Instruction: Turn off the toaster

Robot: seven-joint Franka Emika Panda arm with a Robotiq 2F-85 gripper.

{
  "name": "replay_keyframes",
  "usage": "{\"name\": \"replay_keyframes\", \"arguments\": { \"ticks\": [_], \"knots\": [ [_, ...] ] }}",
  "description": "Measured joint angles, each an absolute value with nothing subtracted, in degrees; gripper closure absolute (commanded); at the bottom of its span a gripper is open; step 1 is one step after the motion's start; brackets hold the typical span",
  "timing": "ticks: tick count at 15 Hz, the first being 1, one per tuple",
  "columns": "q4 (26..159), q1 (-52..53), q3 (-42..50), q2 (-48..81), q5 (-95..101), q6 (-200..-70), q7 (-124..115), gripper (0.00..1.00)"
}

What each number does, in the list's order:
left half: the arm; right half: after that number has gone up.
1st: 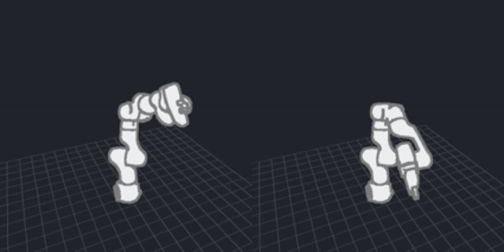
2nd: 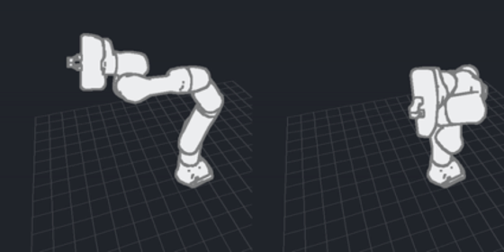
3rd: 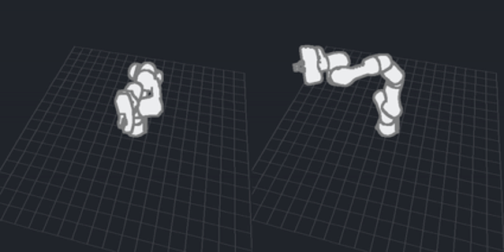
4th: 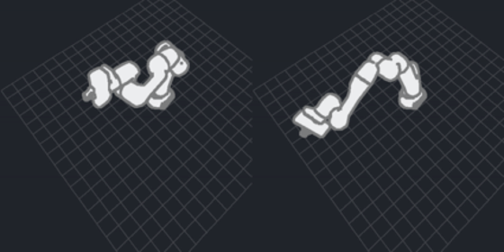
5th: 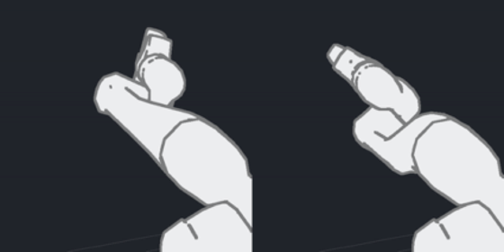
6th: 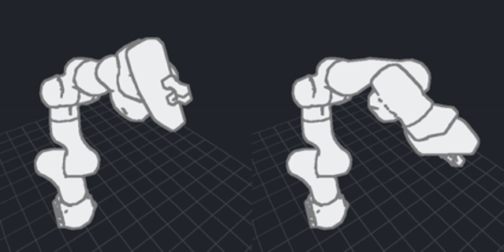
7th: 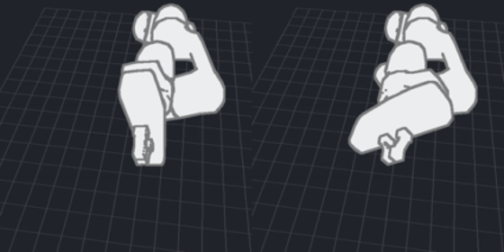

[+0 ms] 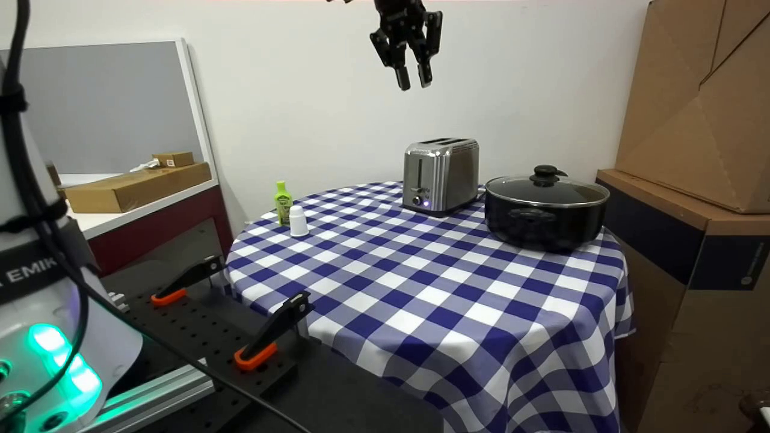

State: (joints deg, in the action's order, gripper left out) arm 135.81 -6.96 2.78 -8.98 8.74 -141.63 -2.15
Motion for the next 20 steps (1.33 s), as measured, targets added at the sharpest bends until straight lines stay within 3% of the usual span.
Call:
{"name": "replay_keyframes", "arguments": {
  "ticks": [2, 3, 12, 20],
  "knots": [
    [129.7, -6.3, 2.8, -2.0, 8.7, -141.5, -1.2, 0.99],
    [126.6, -6.0, 2.8, 1.5, 8.7, -141.4, -0.8, 1.0],
    [102.2, -3.4, 2.8, 27.2, 8.8, -132.2, 0.5, 1.0],
    [98.2, 0.8, 3.3, 34.6, 12.6, -129.7, -0.3, 1.0]
  ]
}}
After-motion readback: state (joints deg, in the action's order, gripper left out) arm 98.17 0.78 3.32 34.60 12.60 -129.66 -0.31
